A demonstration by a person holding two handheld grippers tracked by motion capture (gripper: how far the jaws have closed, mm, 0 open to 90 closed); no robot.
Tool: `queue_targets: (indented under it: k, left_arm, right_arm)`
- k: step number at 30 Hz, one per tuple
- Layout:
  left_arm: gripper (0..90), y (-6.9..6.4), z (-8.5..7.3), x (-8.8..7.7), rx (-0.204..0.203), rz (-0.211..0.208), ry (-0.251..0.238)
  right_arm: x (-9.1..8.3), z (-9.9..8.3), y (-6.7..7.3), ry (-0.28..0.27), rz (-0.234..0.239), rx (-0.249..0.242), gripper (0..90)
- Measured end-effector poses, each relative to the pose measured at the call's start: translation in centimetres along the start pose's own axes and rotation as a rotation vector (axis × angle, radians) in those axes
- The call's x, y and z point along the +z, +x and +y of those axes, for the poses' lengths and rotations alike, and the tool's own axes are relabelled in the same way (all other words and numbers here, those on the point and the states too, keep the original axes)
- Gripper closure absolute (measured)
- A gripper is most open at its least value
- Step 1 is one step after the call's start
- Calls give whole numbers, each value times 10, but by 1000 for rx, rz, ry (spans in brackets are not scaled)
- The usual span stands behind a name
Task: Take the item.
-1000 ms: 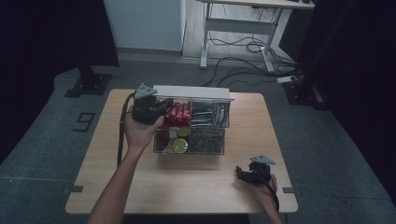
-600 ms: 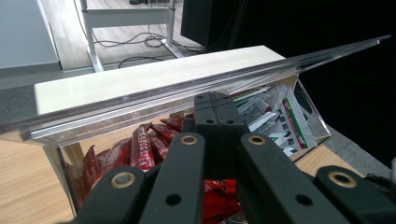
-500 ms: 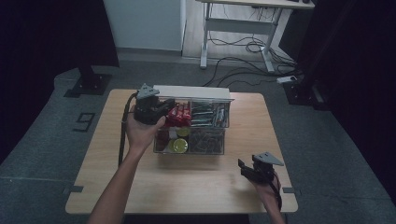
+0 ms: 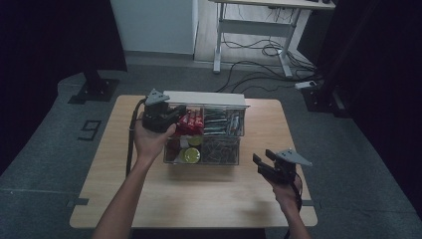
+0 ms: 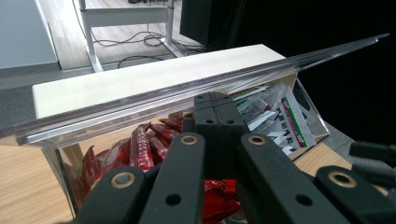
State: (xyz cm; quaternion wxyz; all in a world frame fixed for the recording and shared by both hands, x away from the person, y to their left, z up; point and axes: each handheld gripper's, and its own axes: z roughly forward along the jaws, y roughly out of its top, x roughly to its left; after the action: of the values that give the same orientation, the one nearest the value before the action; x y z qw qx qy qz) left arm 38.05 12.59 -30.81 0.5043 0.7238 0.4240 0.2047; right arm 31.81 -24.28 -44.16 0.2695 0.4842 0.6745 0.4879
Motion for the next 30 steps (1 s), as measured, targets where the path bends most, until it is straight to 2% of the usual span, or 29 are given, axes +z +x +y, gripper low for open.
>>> queue_targets:
  k: [12,30]
  left_arm:
    - [900,-1,-1,1,-1,1,0]
    - [900,0,-1,2,-3,-5,1]
  right_arm:
    - [1,45,13,-37,32,-25,459]
    - [15,75,37,-60,74,-53,486]
